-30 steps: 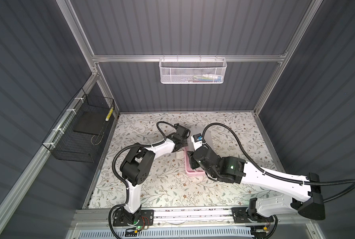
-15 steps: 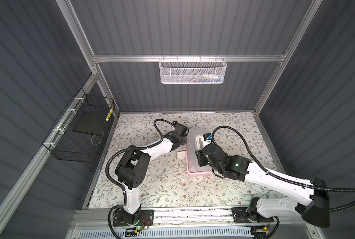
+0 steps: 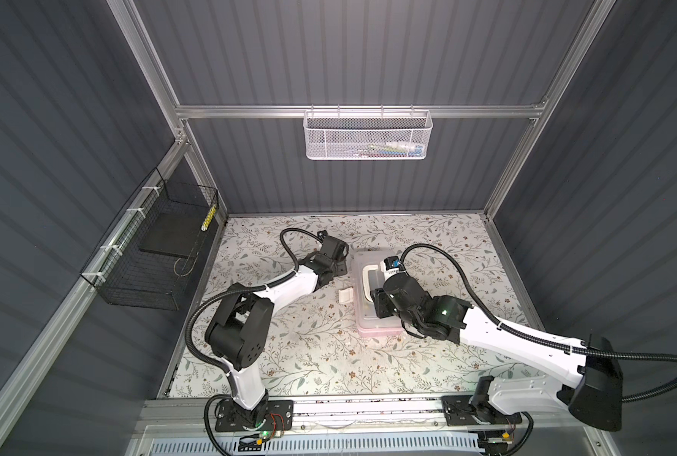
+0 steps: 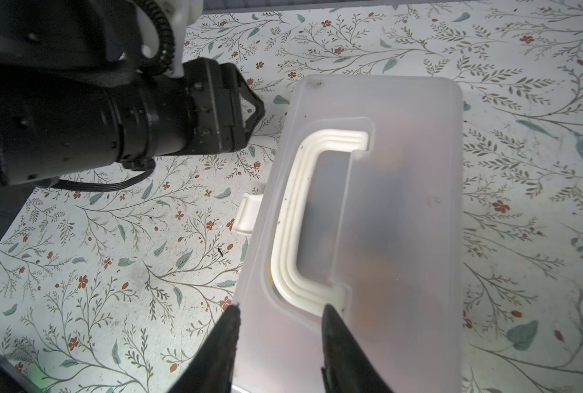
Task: Pack the tool kit
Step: 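Move the left gripper to the white latch on the box side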
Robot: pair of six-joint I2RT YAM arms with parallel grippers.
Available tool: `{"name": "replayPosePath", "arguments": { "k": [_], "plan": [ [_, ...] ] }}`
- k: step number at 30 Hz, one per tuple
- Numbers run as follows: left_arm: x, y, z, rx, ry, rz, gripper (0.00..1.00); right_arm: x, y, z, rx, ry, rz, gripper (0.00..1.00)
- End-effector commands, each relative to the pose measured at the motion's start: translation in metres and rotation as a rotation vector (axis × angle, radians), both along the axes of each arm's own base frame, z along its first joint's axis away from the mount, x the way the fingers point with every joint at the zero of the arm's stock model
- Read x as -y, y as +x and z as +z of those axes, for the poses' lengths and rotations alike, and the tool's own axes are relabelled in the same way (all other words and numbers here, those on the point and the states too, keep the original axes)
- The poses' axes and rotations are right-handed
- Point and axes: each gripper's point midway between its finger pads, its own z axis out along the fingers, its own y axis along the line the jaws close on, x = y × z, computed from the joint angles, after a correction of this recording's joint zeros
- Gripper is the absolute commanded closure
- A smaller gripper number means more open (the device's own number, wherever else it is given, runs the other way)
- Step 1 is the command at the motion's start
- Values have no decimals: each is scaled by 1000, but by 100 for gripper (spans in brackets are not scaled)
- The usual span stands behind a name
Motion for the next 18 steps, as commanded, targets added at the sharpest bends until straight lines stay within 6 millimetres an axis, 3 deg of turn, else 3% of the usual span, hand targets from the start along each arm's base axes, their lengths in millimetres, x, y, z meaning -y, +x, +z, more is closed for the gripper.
{"name": "replayPosePath", "arguments": {
  "k": [1, 11, 18],
  "plan": [
    [-3, -11, 16, 38, -34, -75, 41, -1, -2, -6, -26, 4, 6, 59],
    [3, -49, 38, 56, -160, -195, 40, -6, -16, -9, -65, 77, 76, 58],
    [-3, -65, 35, 51, -164, -229, 39, -2, -20, -11, -87, 101, 77, 58]
  ]
}}
